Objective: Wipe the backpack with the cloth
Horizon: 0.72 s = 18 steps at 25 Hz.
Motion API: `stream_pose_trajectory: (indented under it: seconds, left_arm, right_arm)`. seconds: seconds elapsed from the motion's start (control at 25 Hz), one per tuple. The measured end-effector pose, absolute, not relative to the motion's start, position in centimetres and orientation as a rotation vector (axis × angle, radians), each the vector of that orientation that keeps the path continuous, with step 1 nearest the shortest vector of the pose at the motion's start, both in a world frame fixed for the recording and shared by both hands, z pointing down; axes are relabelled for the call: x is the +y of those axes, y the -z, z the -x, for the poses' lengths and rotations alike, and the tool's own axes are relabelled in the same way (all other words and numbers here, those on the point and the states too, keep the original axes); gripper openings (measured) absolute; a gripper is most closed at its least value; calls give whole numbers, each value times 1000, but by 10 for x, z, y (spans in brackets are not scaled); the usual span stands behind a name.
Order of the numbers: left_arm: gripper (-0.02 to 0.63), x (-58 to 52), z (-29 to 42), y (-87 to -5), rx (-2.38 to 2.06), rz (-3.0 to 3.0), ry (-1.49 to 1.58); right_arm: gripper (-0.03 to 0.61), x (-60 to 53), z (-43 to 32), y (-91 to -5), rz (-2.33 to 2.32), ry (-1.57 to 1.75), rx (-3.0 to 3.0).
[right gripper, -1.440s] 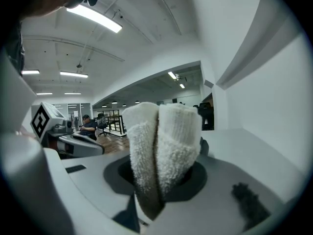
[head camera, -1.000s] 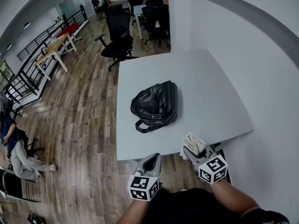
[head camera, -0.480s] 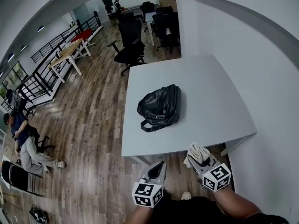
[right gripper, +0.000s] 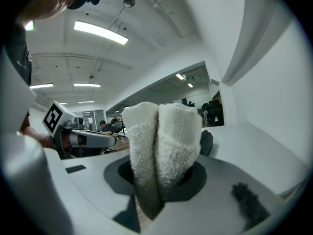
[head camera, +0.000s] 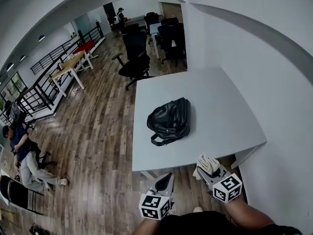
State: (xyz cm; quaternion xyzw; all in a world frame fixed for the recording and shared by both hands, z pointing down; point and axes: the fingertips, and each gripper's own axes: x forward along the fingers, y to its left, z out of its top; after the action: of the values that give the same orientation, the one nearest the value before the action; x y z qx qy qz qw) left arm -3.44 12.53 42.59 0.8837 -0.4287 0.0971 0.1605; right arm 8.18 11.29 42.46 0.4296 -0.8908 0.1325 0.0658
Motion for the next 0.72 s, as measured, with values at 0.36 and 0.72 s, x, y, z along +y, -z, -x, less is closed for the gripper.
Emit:
stream_pose_trajectory:
  seconds: [0.36,0.72]
  left_arm:
    - [6,135,96,-434,-1194,-2519,-312]
    - [6,140,118,-436,-1164,-2555,-335]
  right_arm:
    - [98,126,-30,-427,-1341,-472,-2678]
    - [97,134,0,-431,-1332,-472,-2662]
